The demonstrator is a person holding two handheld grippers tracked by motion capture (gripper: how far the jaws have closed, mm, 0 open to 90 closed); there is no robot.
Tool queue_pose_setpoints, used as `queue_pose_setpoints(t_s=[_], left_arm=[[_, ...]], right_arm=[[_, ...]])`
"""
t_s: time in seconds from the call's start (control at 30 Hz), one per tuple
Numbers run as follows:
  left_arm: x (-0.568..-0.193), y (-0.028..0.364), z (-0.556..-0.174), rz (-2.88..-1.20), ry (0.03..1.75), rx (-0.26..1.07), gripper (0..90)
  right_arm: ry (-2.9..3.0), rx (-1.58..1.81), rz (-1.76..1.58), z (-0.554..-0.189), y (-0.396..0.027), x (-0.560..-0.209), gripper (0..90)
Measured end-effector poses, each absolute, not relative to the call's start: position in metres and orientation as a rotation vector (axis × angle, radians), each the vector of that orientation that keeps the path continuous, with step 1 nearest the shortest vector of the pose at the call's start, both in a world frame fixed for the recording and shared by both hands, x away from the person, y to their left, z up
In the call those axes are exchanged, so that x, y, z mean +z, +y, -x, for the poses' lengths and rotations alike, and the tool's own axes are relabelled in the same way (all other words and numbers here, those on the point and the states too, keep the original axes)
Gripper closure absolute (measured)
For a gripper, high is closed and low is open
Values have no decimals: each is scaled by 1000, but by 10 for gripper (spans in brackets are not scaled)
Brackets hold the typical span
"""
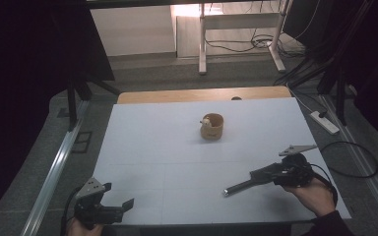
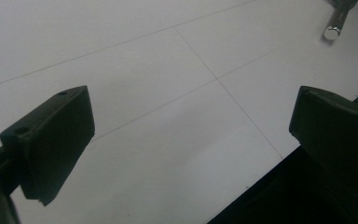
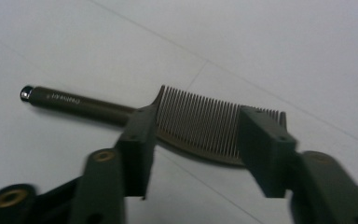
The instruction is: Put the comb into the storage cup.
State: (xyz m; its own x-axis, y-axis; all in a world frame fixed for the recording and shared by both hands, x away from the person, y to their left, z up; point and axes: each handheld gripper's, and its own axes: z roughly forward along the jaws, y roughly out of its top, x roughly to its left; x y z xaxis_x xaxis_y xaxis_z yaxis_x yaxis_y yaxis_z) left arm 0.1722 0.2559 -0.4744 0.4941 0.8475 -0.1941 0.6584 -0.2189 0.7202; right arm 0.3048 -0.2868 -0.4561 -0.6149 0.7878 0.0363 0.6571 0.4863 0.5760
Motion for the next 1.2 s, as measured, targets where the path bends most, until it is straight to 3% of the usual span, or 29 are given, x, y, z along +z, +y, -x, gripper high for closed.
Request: queue_pose_setpoints(t_s=[0.33,1.2], left_arm=[[-475,257,-172,-1955,1236,301,14],[-474,256,-172,-1954,1225,302,13]], right_arm=[[2558,778,-1215,-310,-293,-461,900],[2576,708,-1284,-314,-311,-490,900]])
